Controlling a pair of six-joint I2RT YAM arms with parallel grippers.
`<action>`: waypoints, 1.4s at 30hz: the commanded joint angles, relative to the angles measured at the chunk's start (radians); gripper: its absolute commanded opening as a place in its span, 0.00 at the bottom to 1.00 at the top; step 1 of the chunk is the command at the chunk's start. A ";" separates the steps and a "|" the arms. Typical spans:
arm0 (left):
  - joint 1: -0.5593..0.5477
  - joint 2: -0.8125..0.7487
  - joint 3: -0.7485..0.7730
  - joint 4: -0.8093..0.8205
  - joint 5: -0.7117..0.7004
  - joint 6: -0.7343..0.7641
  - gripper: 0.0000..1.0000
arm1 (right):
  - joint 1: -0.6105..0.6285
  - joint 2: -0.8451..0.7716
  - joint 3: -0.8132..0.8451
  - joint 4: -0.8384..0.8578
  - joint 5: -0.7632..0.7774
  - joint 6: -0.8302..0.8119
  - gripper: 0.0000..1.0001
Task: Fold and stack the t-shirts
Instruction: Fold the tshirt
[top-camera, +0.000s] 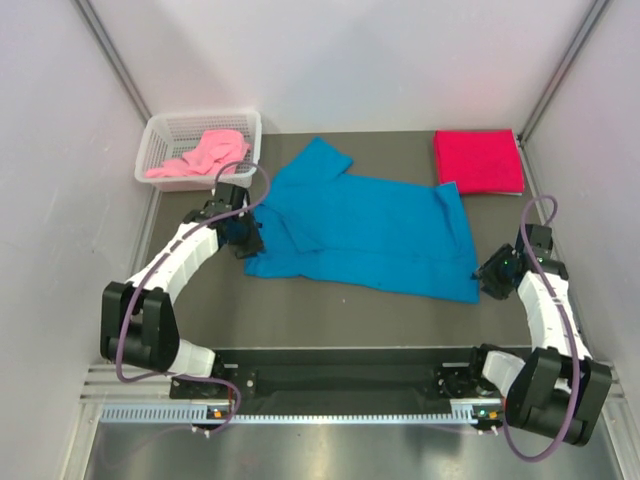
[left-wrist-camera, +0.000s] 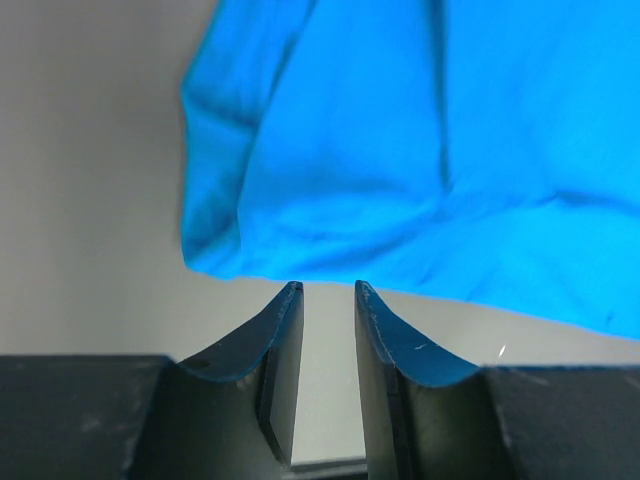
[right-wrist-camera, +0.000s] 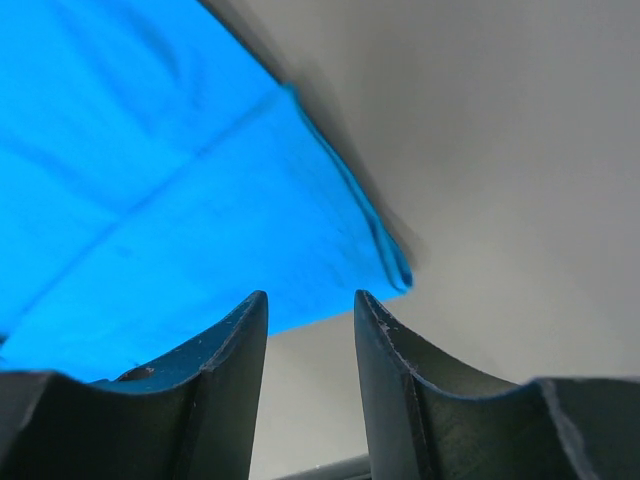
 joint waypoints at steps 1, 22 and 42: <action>-0.001 -0.037 -0.043 0.069 0.086 -0.041 0.33 | -0.012 0.001 -0.034 -0.025 0.003 0.040 0.41; -0.001 -0.153 -0.207 0.069 -0.129 -0.111 0.31 | -0.012 0.151 -0.135 0.151 0.140 0.081 0.36; 0.009 0.066 -0.149 0.123 -0.176 -0.168 0.21 | -0.023 0.112 -0.075 0.107 0.237 -0.009 0.00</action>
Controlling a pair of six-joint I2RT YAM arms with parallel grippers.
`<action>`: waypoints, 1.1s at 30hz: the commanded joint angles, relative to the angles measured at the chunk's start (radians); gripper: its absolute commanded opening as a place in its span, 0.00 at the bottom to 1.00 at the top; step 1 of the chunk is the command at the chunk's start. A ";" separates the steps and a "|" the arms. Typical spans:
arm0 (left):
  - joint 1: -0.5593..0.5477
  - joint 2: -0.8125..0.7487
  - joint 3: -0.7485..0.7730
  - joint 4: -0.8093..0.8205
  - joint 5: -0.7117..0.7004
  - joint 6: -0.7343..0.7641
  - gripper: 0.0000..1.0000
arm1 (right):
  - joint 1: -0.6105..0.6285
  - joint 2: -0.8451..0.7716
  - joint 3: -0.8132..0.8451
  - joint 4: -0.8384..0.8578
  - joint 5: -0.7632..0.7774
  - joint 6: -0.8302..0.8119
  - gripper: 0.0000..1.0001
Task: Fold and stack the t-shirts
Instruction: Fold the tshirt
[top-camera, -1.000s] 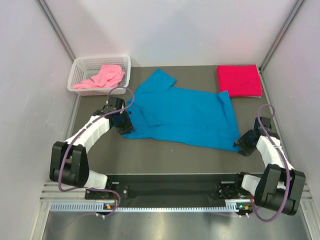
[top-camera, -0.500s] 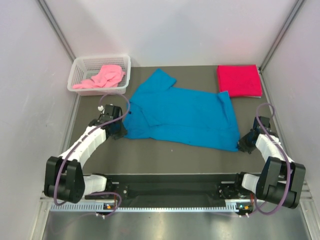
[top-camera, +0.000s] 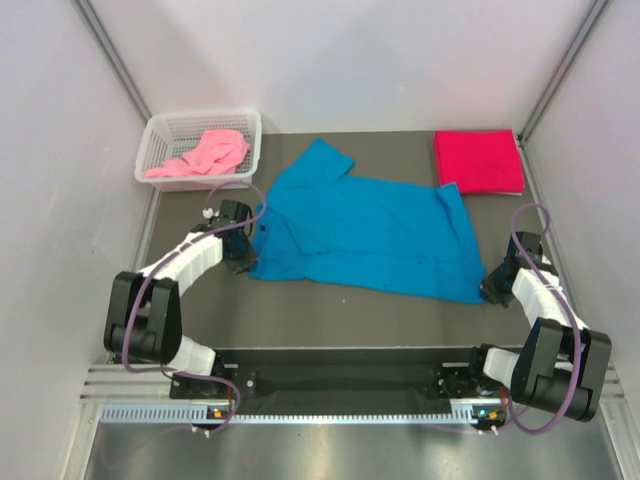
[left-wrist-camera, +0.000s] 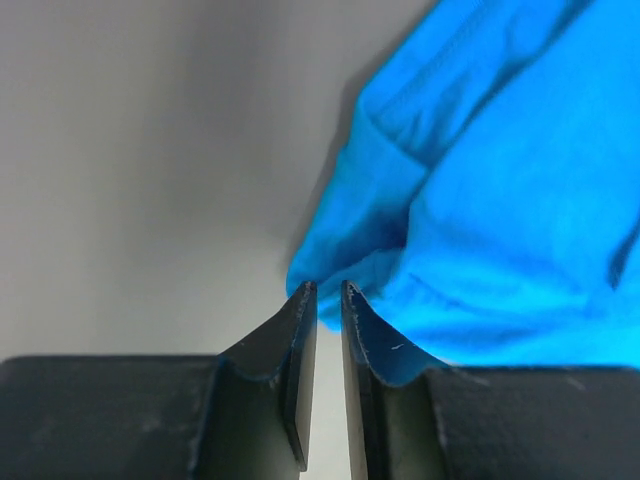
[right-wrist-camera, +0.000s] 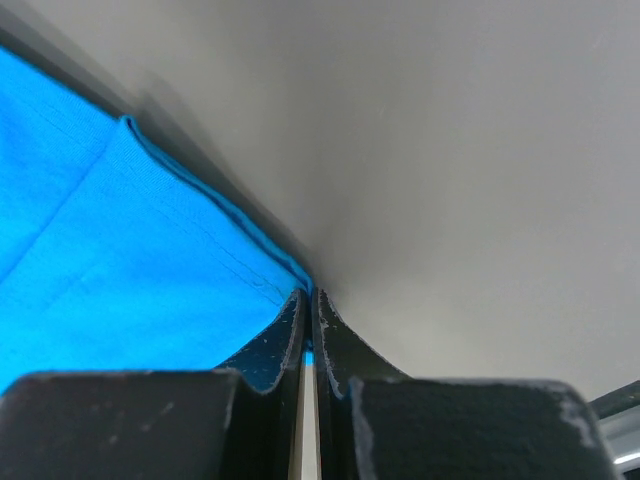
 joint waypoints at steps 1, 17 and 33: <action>0.004 0.066 0.055 0.034 -0.024 -0.016 0.21 | -0.024 -0.014 0.038 -0.007 0.061 -0.028 0.00; 0.004 0.003 0.216 -0.097 0.039 0.091 0.27 | -0.035 -0.008 0.047 0.017 0.076 -0.051 0.00; 0.005 -0.124 -0.129 0.060 0.201 -0.140 0.34 | -0.038 -0.026 0.043 0.020 0.038 -0.054 0.00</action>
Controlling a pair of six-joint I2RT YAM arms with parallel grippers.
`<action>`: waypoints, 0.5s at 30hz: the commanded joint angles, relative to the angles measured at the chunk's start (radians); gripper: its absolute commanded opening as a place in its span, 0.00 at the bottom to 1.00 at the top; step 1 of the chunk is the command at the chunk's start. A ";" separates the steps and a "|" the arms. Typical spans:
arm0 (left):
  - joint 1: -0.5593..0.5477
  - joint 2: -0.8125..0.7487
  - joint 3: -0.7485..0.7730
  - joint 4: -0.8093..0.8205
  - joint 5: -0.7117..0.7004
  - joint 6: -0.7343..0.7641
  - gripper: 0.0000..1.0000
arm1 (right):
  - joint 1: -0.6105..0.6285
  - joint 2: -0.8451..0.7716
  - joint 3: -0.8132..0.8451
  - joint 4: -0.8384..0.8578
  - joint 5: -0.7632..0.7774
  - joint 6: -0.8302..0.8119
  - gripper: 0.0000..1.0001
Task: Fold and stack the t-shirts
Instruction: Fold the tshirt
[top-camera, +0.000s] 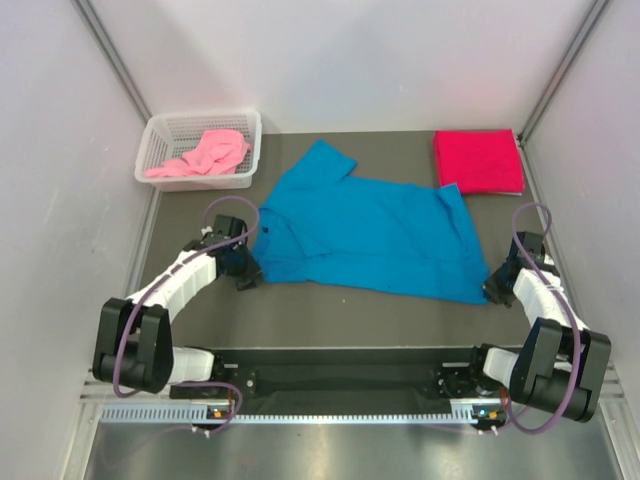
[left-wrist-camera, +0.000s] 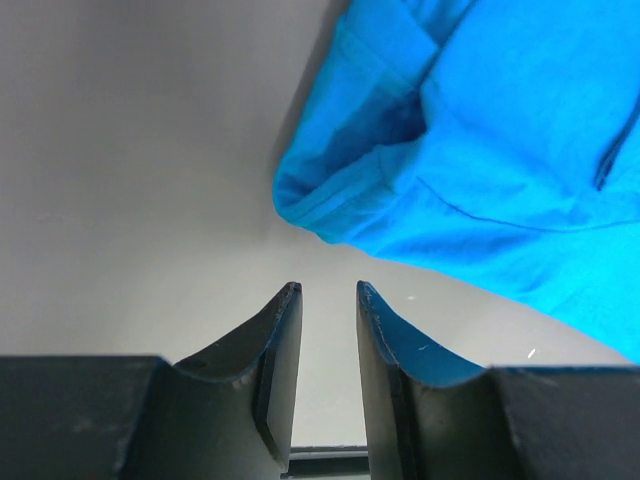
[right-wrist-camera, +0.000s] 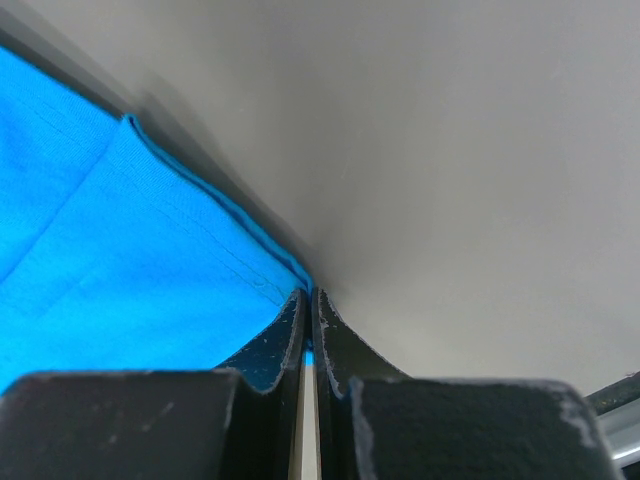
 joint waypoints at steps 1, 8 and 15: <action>0.003 0.024 -0.022 0.098 0.004 -0.051 0.34 | -0.023 -0.028 0.042 0.013 0.014 -0.014 0.00; 0.003 0.104 0.009 0.171 -0.094 -0.038 0.33 | -0.031 -0.025 0.039 0.018 0.015 -0.013 0.00; 0.003 0.164 0.064 0.103 -0.251 0.012 0.26 | -0.065 -0.031 0.031 0.010 0.036 -0.005 0.00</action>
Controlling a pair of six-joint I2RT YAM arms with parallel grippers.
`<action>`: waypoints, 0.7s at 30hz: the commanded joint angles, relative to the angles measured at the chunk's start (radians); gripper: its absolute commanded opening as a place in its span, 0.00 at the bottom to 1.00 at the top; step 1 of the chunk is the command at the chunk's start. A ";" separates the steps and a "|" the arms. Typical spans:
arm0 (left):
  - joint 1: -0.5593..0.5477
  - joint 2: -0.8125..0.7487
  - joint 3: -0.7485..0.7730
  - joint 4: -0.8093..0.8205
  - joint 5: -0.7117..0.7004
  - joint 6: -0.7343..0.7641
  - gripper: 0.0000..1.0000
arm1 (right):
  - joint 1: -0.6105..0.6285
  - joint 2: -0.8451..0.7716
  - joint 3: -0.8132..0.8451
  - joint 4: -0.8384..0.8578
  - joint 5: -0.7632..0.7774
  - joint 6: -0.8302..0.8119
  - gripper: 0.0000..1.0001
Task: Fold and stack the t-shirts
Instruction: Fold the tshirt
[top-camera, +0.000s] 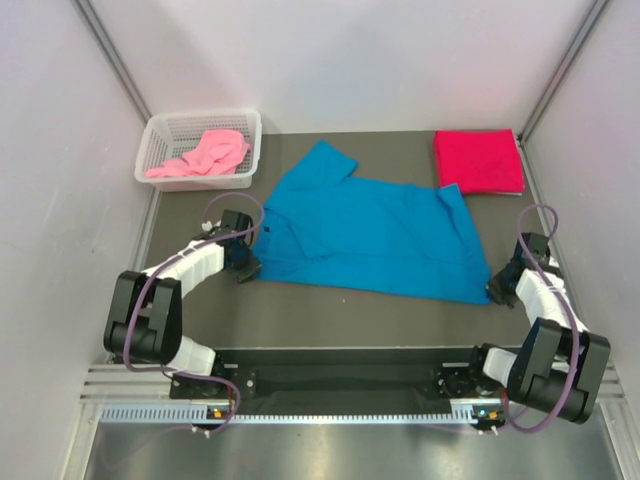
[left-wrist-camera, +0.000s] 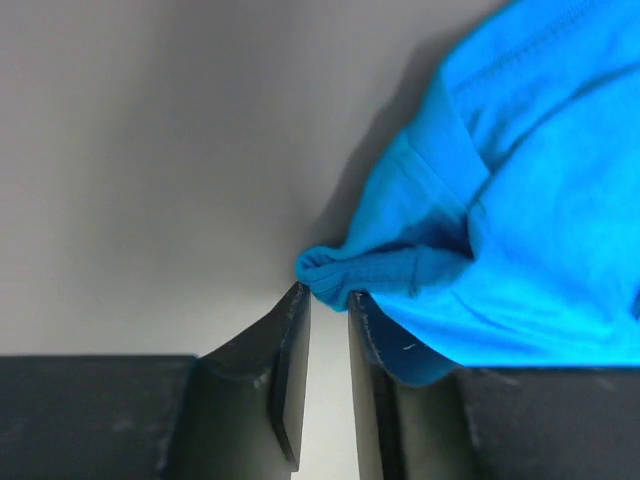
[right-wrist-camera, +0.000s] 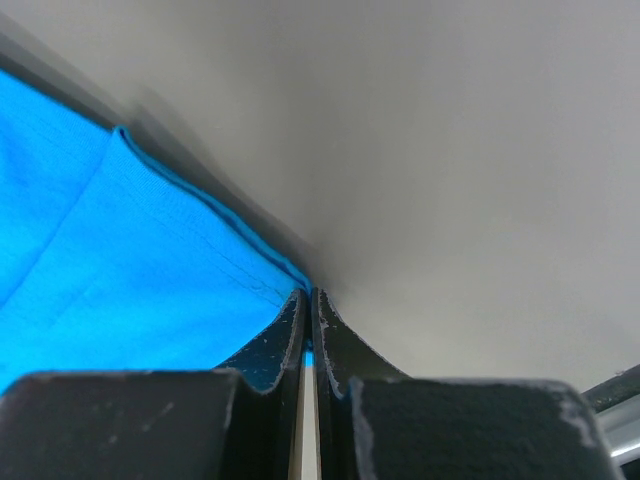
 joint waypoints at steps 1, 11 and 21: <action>0.004 0.024 0.047 -0.002 -0.123 0.037 0.26 | -0.030 -0.049 0.028 0.005 0.041 -0.004 0.00; 0.001 -0.044 0.053 -0.057 -0.051 0.019 0.22 | -0.017 -0.120 0.004 -0.033 -0.072 0.002 0.00; -0.006 -0.196 0.151 -0.193 -0.108 0.062 0.29 | -0.014 -0.123 0.037 -0.102 -0.061 0.017 0.19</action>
